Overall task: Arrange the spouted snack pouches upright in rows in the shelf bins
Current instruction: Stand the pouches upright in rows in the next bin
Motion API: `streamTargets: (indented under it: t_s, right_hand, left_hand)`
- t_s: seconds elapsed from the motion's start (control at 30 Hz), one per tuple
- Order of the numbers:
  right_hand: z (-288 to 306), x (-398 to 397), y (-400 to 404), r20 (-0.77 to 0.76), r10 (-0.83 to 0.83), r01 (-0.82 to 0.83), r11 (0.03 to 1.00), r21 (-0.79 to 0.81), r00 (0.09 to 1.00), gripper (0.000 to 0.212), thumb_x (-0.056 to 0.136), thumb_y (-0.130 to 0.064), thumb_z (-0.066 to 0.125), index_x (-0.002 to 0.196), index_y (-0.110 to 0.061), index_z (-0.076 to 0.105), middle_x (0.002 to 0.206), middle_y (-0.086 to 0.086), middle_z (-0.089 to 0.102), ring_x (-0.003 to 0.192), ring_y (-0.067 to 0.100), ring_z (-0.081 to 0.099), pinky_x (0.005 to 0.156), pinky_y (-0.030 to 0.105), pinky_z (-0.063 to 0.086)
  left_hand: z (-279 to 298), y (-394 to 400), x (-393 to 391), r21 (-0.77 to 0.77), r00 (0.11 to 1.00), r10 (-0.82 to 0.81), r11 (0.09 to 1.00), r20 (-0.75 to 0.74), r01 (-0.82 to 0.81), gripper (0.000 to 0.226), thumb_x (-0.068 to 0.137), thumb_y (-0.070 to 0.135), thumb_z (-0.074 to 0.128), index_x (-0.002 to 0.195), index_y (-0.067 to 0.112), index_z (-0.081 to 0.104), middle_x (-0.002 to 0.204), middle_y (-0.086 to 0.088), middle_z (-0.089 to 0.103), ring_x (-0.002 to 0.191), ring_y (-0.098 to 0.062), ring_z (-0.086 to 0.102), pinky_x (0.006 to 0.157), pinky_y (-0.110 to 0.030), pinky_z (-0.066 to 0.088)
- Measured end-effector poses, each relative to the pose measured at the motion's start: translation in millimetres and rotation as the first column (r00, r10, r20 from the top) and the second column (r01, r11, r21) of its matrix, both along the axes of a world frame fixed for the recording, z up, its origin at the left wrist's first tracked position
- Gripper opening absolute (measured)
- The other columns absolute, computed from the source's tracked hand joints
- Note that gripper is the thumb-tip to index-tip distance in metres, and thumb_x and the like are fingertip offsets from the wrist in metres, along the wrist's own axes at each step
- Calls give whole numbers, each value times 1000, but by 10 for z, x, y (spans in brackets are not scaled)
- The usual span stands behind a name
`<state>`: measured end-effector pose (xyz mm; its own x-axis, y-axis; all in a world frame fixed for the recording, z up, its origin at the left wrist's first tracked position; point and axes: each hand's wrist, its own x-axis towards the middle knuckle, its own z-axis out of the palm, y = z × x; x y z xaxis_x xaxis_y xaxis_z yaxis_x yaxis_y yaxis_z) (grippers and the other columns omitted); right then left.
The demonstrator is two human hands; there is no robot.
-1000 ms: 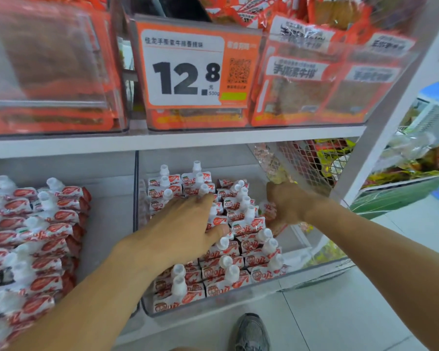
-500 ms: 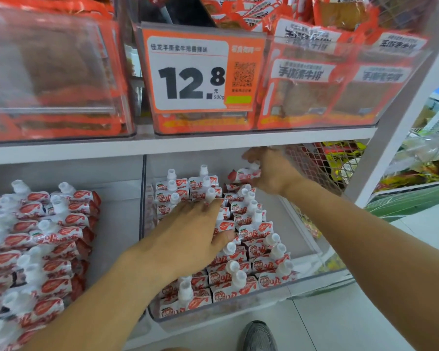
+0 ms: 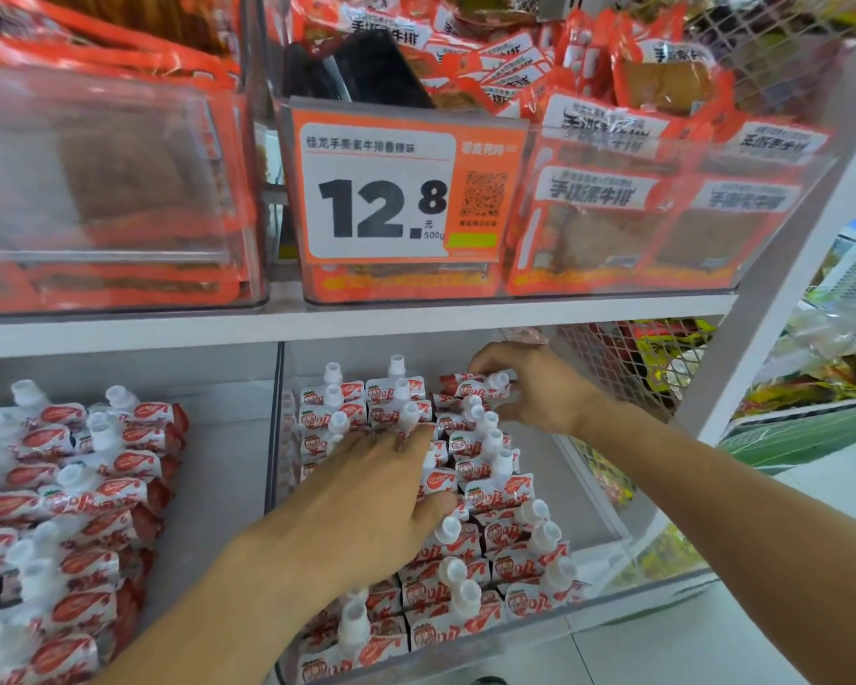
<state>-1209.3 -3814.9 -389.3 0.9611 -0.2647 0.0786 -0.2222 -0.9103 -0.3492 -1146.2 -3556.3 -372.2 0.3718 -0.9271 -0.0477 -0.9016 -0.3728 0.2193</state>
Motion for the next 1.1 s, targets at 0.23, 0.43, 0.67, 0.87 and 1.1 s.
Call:
streamTargets:
  t_s: [0.23,0.43,0.67,0.87,1.1]
  right_hand:
    - [102,135,-48,-86,105,-114,987,-117,991,34,83,-15,77,113,-27,67,109,-10,70,95,3,62,85,26,50]
    - [124,176,-166,-87,55,-53,998,31,995,25,85,-8,73,101,-27,72,101,-16,70,92,2,58,79,11,42]
    - [202,187,-55,-40,-8,13,991,130,999,15,91,-25,69,104,-19,70,96,-14,67,89,5,61,88,27,50]
    - [284,184,-54,-103,36,-24,993,115,994,41,81,-21,79,116,-36,66,129,-15,59,111,7,55,98,27,46]
    - [180,227,107,-175,212,-226,972,-70,962,28,93,-11,64,108,-32,74,124,-11,53,113,8,54,93,18,38]
  left_hand:
    - [0,-21,7,2,1000,8,1000,-5,-8,71,96,61,32,153,28,5,155,3,30,140,-19,29,114,-31,23]
    - [-26,-16,16,-10,1000,14,1000,-5,-14,72,94,63,32,152,30,4,154,5,31,139,-18,30,114,-31,24]
    - [-29,-29,19,-5,1000,17,1000,9,-16,74,95,63,31,153,29,3,155,4,29,140,-17,28,115,-30,21]
    - [-7,-17,5,-2,1000,12,1000,24,-12,73,95,62,30,153,29,1,155,3,29,141,-17,27,116,-30,19]
    - [20,-11,-4,-1,1000,9,1000,26,-9,71,97,60,31,153,27,4,153,1,33,139,-18,30,115,-30,19]
